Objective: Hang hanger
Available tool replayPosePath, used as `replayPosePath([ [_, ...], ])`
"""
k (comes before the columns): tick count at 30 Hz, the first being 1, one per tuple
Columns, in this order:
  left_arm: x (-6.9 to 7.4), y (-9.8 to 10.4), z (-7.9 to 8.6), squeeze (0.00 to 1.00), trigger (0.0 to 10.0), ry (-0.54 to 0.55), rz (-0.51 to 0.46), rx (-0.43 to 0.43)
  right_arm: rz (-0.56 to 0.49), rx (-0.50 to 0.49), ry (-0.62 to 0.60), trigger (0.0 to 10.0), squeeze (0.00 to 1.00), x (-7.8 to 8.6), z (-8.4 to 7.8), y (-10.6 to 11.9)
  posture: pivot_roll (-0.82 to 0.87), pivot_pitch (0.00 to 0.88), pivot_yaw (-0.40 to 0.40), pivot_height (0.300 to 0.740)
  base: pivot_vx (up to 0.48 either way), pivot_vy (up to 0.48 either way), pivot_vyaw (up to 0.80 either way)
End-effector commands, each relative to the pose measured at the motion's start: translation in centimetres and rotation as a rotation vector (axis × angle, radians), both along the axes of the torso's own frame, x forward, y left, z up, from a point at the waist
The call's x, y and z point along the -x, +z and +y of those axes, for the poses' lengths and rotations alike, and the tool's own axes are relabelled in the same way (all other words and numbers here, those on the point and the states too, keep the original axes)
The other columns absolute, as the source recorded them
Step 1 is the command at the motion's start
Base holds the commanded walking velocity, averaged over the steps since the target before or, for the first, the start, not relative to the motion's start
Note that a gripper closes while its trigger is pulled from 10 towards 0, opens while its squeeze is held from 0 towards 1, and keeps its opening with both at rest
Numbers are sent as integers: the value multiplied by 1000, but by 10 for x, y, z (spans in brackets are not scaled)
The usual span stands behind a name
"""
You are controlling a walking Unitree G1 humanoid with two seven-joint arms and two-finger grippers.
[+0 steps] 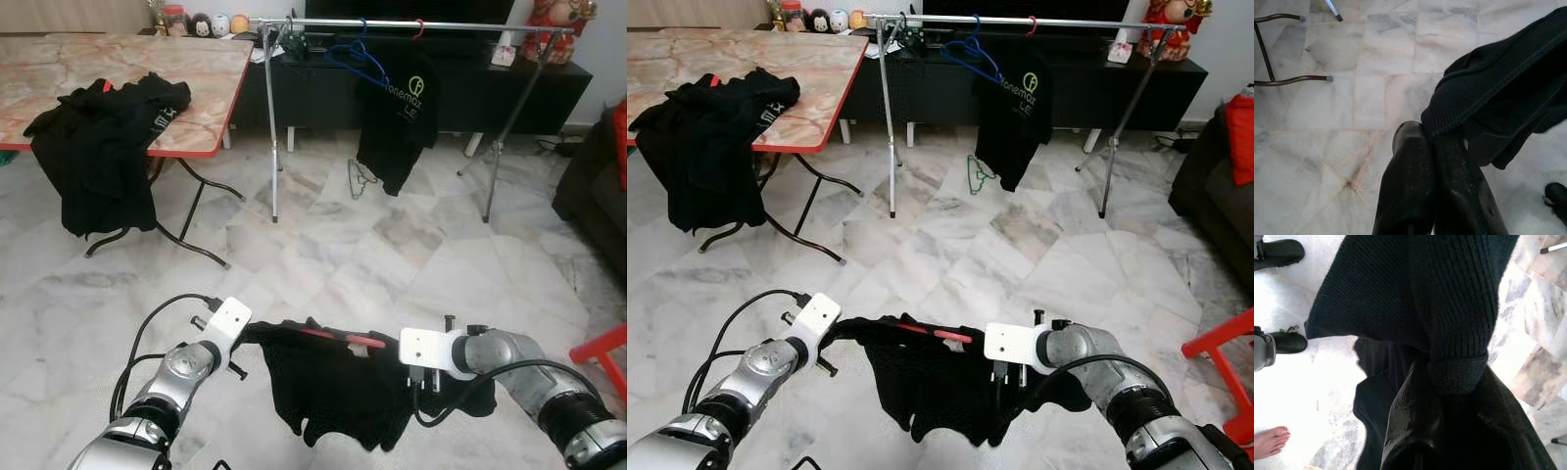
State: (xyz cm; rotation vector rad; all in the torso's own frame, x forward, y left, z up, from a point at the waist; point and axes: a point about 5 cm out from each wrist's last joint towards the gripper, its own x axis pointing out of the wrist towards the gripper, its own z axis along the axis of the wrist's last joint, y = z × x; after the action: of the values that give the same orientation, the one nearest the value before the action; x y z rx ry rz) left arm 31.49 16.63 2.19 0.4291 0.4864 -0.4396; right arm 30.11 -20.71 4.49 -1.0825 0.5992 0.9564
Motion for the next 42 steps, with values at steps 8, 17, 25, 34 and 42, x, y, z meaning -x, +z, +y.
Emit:
replayPosePath([
  [8,-19,29,-8,0,0,26,-43,229,21,15,-110,0,0,0,4,-14,-110,5,-48,740,0,0,0],
  [17,-28,48,-12,0,0,-9,-66,333,37,-61,-275,0,0,2,21,-32,-95,3,-46,740,0,0,0],
  [25,-24,51,-21,0,0,-91,-42,369,9,-261,-519,0,0,-5,35,-35,-94,4,-42,740,0,0,0],
  [34,-12,43,-33,0,0,-220,50,357,60,-575,-696,0,0,-10,60,-32,-80,3,-40,740,0,0,0],
  [42,6,21,-39,0,0,-357,168,221,29,-661,-711,0,0,-16,65,-26,-81,4,-41,740,0,0,0],
])
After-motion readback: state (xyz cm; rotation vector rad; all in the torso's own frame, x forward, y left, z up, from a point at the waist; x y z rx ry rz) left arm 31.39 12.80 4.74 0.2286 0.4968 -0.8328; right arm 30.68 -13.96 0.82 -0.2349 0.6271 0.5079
